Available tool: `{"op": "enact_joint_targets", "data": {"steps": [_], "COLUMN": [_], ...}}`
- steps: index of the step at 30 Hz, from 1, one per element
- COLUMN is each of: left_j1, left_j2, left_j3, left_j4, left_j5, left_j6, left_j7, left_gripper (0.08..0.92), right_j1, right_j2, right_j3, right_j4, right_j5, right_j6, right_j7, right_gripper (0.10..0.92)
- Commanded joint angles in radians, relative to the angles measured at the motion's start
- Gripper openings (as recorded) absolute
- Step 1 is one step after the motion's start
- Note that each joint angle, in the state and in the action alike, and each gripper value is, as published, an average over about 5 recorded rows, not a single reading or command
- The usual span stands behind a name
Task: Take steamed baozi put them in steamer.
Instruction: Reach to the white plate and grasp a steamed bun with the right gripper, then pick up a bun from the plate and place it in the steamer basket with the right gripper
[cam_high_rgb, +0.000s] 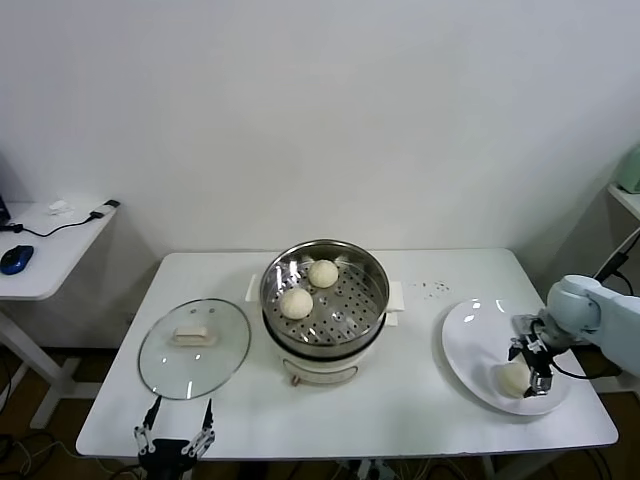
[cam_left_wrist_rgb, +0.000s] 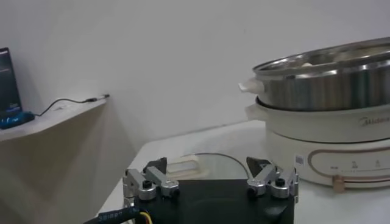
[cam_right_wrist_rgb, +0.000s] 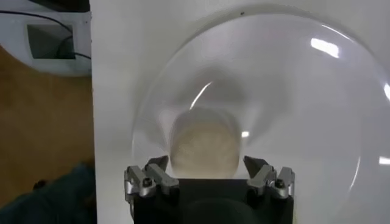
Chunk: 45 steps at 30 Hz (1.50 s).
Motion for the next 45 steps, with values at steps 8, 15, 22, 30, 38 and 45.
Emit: {"op": "enact_joint_targets", "data": {"steps": [8, 15, 22, 30, 38, 45], "left_j1": [-0.01, -0.007, -0.004, -0.006, -0.007, -0.002], "left_j2": [0.008, 0.007, 0.008, 0.006, 0.006, 0.005], "left_j3": [0.003, 0.004, 0.004, 0.009, 0.012, -0.005], "left_j4": [0.0, 0.0, -0.004, -0.008, -0.012, -0.015], "left_j5": [0.006, 0.007, 0.009, 0.017, 0.04, 0.034], "left_j6": [0.01, 0.007, 0.007, 0.011, 0.017, 0.017], "left_j7": [0.003, 0.003, 0.003, 0.003, 0.004, 0.004], "left_gripper": [0.823, 0.823, 0.823, 0.823, 0.823, 0.823], "right_j1": [-0.006, 0.006, 0.131, 0.647, 0.801, 0.695], "right_j2": [0.021, 0.022, 0.036, 0.259, 0.512, 0.681], "right_j3": [0.0, 0.002, -0.006, -0.335, -0.297, -0.129], "right_j4": [-0.028, -0.033, -0.036, -0.066, -0.06, -0.021], "right_j5": [-0.008, -0.005, 0.019, 0.08, -0.009, -0.247], "right_j6": [0.013, 0.032, 0.132, 0.504, 0.81, 0.924], "right_j7": [-0.026, -0.035, -0.089, -0.197, -0.199, -0.164], "right_gripper": [0.655, 0.572, 0.542, 0.542, 0.543, 0.543]}}
